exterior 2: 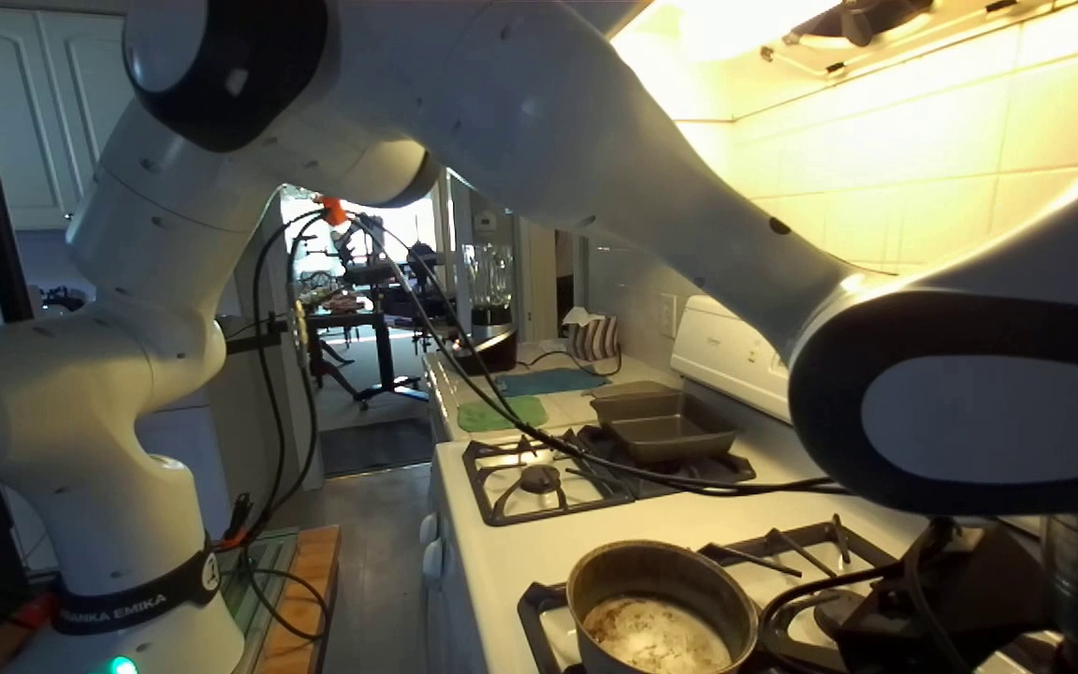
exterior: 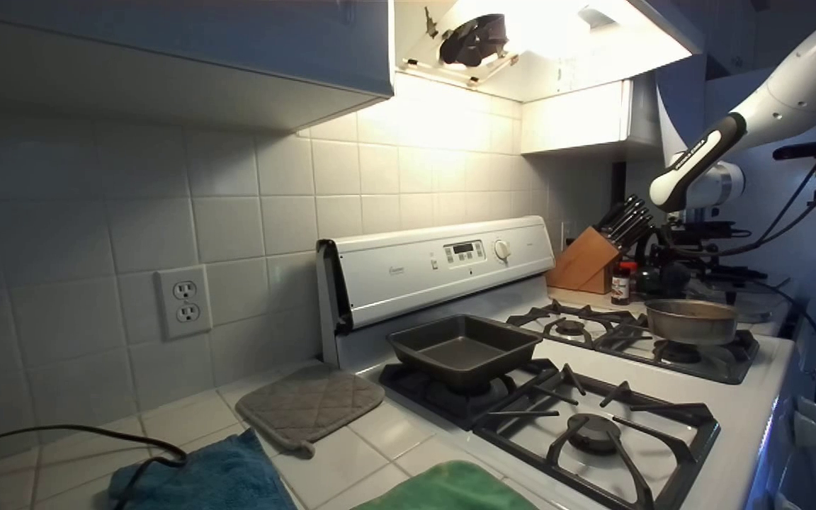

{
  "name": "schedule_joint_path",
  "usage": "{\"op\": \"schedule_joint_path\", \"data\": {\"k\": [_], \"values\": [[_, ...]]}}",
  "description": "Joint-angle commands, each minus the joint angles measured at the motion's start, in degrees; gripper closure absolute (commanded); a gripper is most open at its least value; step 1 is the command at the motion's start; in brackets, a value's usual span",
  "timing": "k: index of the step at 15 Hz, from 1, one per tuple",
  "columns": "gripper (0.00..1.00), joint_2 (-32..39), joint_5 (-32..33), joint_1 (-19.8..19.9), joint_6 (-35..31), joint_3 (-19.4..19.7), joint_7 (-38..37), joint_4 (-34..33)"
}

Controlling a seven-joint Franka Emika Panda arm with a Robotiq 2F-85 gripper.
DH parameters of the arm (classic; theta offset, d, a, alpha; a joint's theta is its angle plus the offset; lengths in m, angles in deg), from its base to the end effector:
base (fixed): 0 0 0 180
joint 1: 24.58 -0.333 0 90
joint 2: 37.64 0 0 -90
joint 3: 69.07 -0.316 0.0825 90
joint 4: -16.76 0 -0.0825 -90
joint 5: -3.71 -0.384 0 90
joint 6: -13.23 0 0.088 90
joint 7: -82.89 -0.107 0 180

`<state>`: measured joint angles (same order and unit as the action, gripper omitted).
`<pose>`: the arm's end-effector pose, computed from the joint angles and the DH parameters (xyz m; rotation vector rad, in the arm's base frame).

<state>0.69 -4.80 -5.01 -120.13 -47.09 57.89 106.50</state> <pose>0.5638 -0.4377 0.2862 2.5082 -1.6504 0.1885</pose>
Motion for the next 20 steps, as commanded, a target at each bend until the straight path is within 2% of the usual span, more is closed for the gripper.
{"op": "schedule_joint_path", "data": {"k": [1, 11, 20], "values": [[0.00, 3.3, -0.7, 2.4, 0.2, -1.5, 0.2, -4.9], [0.00, 7.5, -2.6, 5.2, 0.9, -4.0, -0.2, -10.5], [0.00, 8.5, -4.3, 5.8, 5.0, -4.7, -1.4, -12.6]]}}
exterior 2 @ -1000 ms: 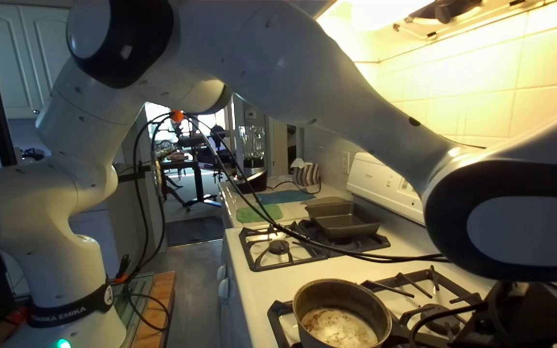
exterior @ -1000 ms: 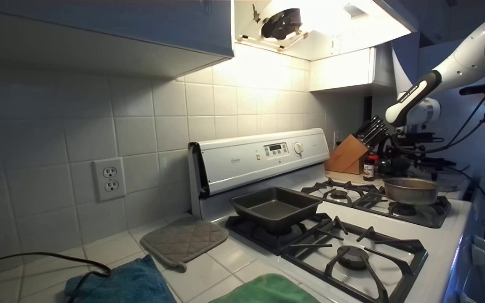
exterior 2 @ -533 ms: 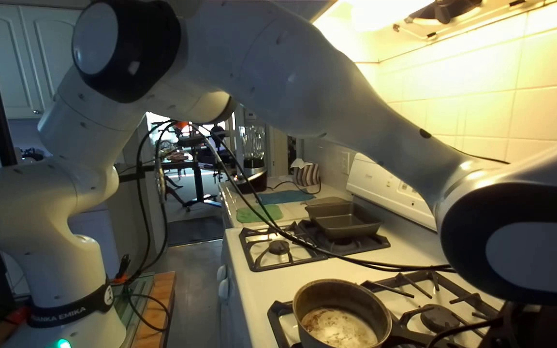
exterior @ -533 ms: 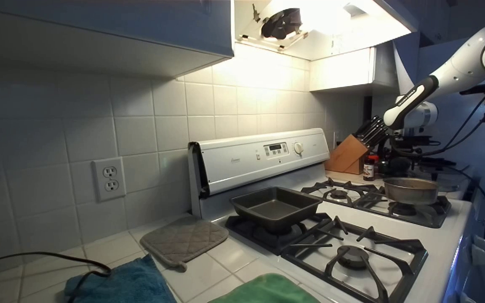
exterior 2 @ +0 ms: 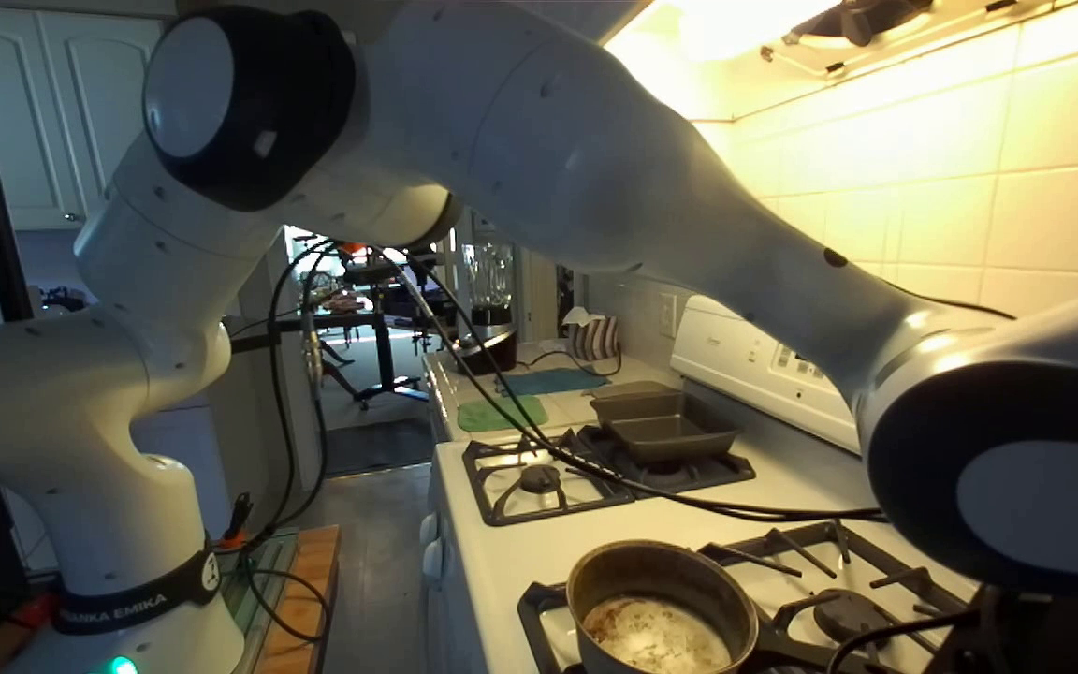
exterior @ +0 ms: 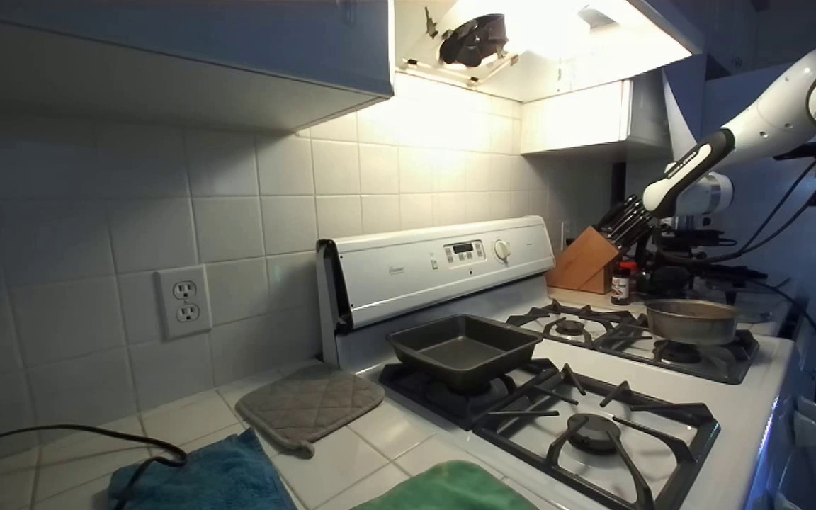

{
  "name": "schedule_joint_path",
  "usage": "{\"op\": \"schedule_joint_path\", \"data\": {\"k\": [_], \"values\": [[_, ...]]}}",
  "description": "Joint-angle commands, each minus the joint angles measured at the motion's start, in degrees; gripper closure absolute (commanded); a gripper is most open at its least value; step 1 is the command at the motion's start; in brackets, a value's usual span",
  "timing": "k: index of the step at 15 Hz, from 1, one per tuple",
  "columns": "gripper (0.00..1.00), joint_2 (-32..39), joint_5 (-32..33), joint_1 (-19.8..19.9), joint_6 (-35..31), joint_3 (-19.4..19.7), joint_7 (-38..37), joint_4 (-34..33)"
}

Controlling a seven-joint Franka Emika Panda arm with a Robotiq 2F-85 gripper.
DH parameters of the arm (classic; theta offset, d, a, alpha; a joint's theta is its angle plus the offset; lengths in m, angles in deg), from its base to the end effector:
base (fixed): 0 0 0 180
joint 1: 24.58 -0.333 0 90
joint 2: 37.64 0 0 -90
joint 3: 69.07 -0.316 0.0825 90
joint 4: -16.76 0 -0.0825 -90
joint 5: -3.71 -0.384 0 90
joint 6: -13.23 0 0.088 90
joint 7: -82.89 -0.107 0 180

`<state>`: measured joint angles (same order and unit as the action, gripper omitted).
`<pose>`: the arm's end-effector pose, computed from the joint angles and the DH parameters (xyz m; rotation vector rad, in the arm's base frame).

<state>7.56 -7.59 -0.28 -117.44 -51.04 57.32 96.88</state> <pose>0.5853 -0.4581 0.2638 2.5233 -1.7294 0.1889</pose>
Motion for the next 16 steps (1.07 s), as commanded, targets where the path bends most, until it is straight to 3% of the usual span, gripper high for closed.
{"op": "schedule_joint_path", "data": {"k": [1, 14, 16], "values": [[0.00, 1.9, -1.5, 1.1, 2.6, -0.8, -0.9, -3.2], [0.07, 3.1, -1.3, 1.1, 3.7, -0.5, -3.0, -4.6], [0.14, 3.2, -1.3, 1.1, 3.8, -0.5, -3.1, -4.7]]}}
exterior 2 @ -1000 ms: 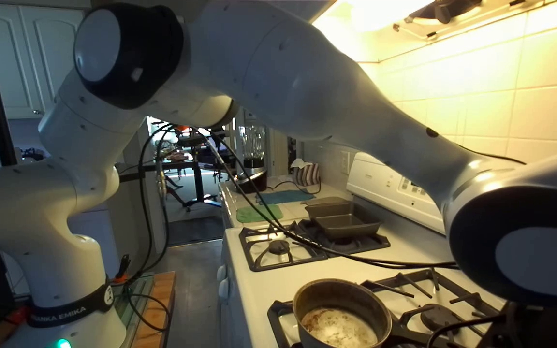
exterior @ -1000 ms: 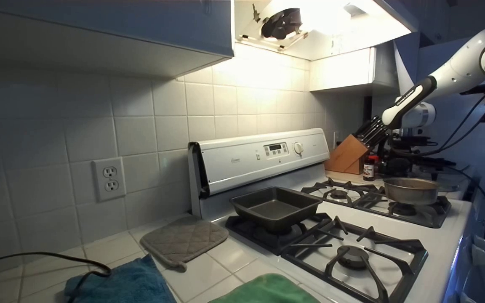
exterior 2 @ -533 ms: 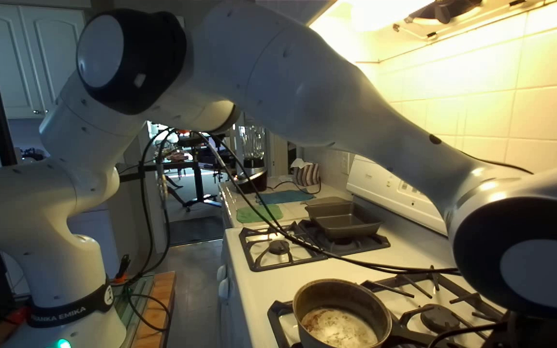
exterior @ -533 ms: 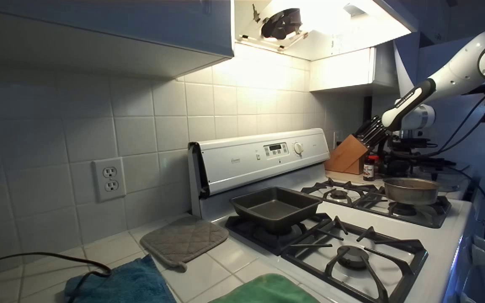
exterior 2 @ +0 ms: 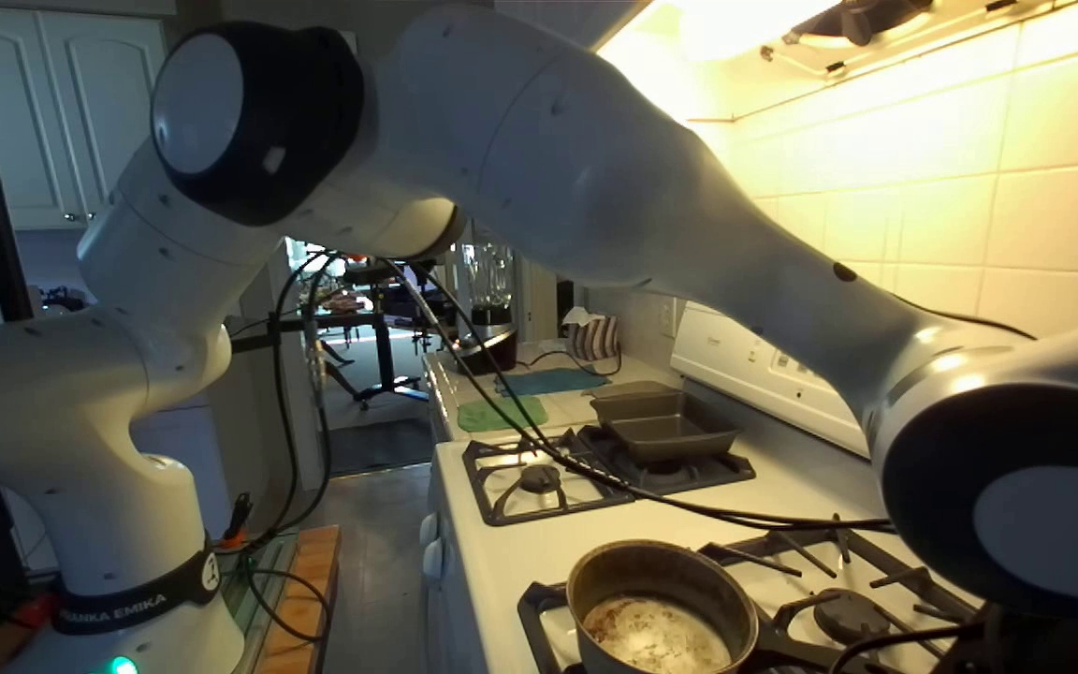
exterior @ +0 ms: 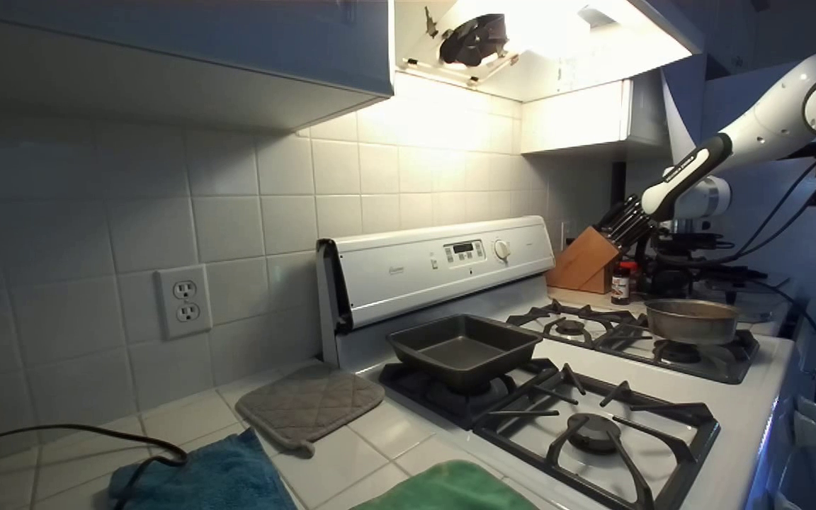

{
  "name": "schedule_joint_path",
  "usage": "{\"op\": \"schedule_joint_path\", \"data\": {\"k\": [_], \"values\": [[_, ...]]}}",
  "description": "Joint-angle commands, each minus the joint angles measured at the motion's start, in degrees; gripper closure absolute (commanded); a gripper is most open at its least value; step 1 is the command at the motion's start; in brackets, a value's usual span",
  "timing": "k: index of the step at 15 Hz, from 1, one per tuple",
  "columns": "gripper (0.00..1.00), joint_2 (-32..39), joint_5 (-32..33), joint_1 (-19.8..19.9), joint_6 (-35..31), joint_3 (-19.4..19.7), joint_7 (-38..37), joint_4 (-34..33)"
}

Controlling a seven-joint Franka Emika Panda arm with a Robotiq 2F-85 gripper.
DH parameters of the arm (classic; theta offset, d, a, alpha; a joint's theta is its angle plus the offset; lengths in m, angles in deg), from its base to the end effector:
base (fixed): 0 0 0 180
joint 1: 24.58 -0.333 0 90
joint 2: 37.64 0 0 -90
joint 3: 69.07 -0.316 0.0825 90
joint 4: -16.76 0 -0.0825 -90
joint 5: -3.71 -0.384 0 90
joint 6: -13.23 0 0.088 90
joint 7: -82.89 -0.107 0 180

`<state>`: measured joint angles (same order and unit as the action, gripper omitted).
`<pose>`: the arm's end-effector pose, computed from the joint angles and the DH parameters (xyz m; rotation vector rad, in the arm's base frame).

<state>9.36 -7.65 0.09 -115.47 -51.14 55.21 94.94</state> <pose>0.5870 -0.4602 0.2528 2.4956 -1.7772 0.1423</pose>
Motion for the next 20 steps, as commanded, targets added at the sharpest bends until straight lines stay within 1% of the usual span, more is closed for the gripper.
{"op": "schedule_joint_path", "data": {"k": [1, 2, 3, 4, 7, 9, 11, 14, 16, 17, 20], "values": [[0.14, 1.4, -1.3, 0.7, 2.0, -0.4, -1.1, -2.9], [0.20, 1.5, -1.3, 0.7, 2.1, -0.4, -1.1, -3.1], [0.17, 1.5, -1.2, 0.7, 2.2, -0.4, -1.1, -3.1], [0.20, 1.5, -1.2, 0.7, 2.3, -0.5, -1.1, -3.1], [0.19, 1.4, -1.2, 0.7, 2.5, -0.4, -1.2, -3.1], [0.21, 1.4, -1.2, 0.6, 2.7, -0.4, -1.2, -3.0], [0.26, 1.5, -1.2, 0.6, 2.9, -0.4, -1.4, -3.1], [0.27, 1.5, -1.2, 0.6, 3.0, -0.4, -1.6, -3.1], [0.31, 1.5, -1.2, 0.6, 3.1, -0.4, -1.7, -3.1], [0.30, 1.5, -1.2, 0.5, 3.1, -0.4, -1.8, -3.1], [0.36, 1.5, -1.2, 0.5, 3.2, -0.4, -2.1, -3.1]]}}
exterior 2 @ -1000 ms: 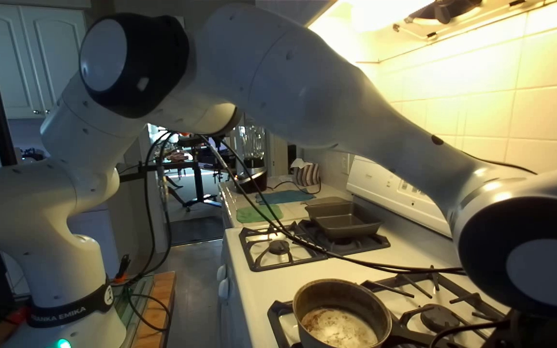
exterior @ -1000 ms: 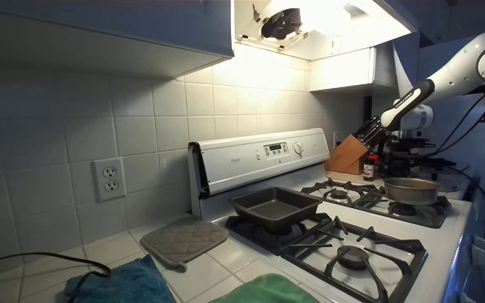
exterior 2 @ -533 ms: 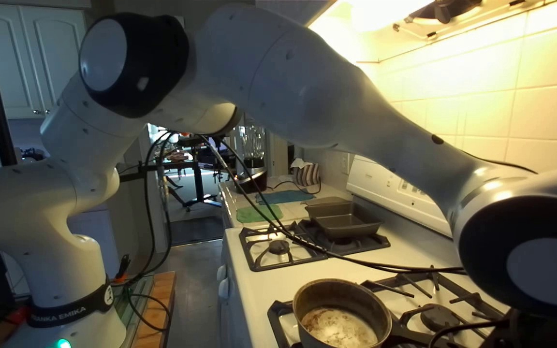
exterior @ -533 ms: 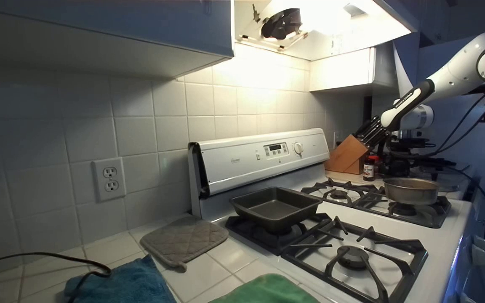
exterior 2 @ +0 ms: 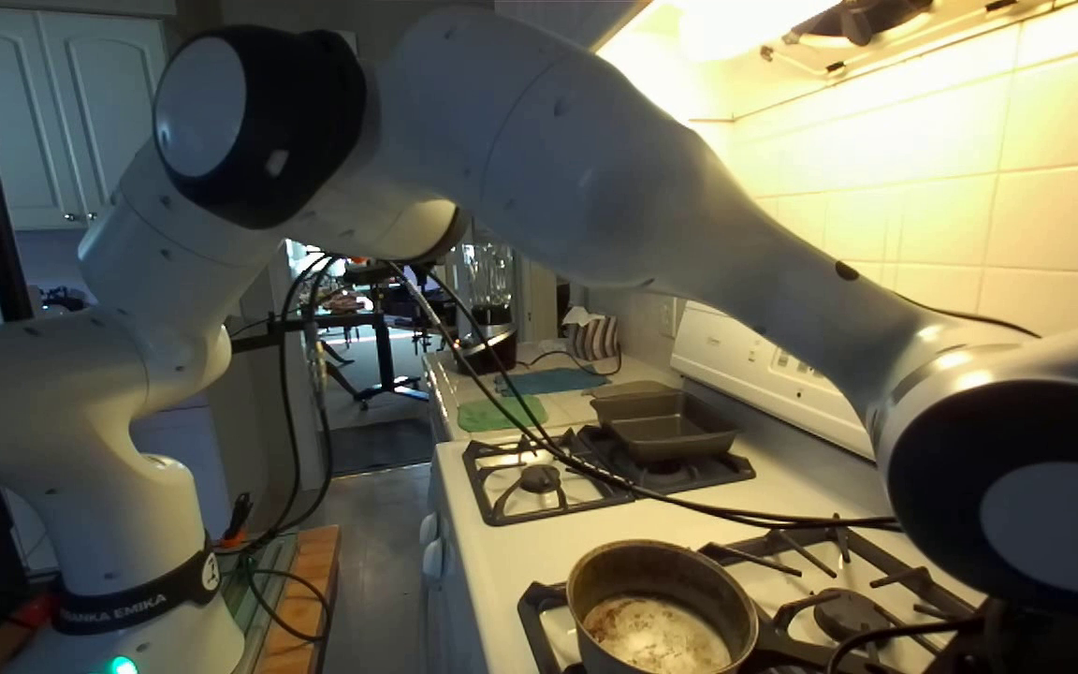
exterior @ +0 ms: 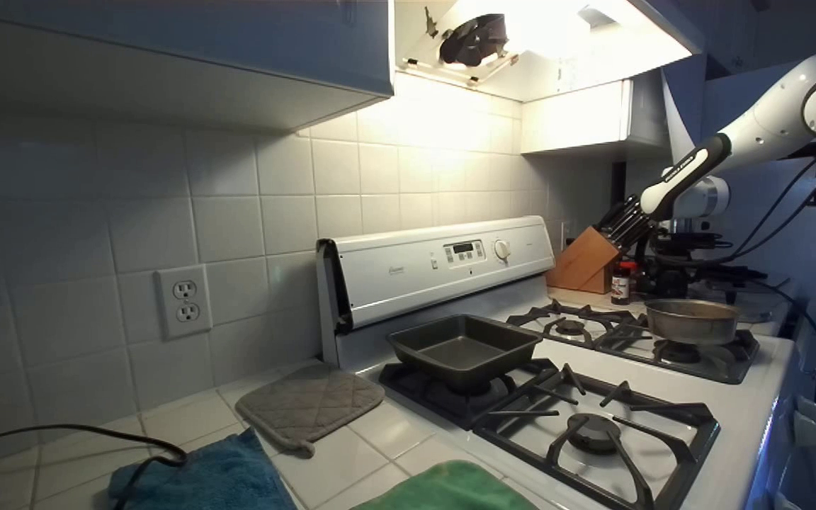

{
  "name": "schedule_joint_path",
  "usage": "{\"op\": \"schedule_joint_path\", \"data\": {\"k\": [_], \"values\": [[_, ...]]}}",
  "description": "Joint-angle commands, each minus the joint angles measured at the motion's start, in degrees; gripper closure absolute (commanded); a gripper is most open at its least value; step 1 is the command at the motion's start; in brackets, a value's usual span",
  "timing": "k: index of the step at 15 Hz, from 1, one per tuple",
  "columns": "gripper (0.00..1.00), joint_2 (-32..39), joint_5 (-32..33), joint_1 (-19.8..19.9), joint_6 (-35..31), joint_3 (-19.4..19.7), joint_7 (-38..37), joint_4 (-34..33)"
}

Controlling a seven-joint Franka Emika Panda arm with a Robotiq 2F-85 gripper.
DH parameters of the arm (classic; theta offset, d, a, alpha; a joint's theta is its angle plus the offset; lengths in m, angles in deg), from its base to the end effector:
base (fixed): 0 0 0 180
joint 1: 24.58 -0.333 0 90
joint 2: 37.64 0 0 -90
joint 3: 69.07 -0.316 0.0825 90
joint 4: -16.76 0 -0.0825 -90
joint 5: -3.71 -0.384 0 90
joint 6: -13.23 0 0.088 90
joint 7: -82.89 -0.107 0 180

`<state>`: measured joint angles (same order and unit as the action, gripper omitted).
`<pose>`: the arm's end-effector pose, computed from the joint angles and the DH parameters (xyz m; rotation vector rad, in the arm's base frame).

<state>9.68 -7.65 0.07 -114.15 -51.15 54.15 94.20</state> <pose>0.5883 -0.4591 0.2523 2.4843 -1.7993 0.1195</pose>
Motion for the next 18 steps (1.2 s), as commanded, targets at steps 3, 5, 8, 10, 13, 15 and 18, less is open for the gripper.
{"op": "schedule_joint_path", "data": {"k": [3, 5, 8, 10, 13, 15, 18], "values": [[0.39, 1.2, -1.3, 0.5, 2.0, -0.4, -1.3, -2.4], [0.39, 1.2, -1.3, 0.5, 2.0, -0.4, -1.4, -2.5], [0.41, 1.3, -1.3, 0.5, 2.1, -0.4, -1.6, -2.5], [0.45, 1.3, -1.3, 0.5, 2.3, -0.4, -1.8, -2.5], [0.51, 1.2, -1.3, 0.5, 2.6, -0.5, -1.8, -2.5], [0.51, 1.1, -1.3, 0.4, 2.9, -0.5, -1.9, -2.6], [0.52, 1.1, -1.4, 0.4, 3.2, -0.6, -2.0, -2.8]]}}
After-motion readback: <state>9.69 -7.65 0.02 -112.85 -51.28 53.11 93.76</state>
